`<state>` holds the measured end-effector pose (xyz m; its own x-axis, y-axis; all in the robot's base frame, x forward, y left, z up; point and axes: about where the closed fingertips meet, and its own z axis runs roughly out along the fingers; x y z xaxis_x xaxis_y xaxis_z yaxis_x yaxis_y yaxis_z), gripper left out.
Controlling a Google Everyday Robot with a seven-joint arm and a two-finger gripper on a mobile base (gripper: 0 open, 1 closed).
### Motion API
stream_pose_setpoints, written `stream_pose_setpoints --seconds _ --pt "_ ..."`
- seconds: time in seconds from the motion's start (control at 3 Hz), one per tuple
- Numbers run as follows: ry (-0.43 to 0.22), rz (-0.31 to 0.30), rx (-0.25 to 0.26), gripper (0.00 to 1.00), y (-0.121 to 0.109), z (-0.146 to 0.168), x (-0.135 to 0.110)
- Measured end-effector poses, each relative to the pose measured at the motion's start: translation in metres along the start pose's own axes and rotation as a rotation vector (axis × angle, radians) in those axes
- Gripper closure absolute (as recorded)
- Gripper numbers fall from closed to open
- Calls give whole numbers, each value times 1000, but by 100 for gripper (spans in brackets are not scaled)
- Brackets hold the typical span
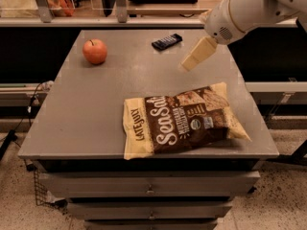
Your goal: Move rxbar blueberry near brown chip bag
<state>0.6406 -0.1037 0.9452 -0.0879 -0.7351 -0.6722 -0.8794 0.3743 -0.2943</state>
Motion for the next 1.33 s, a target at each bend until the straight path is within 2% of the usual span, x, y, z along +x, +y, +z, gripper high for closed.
stream_pose_setpoints --seconds 0.33,0.67,1.0,1.33 --pt "-131 118 10 0 -25 45 -4" --pt "-223 251 36 0 -55 85 -3" --pt "-258 345 91 0 -82 114 -1" --pt "-266 391 150 0 -107 133 3"
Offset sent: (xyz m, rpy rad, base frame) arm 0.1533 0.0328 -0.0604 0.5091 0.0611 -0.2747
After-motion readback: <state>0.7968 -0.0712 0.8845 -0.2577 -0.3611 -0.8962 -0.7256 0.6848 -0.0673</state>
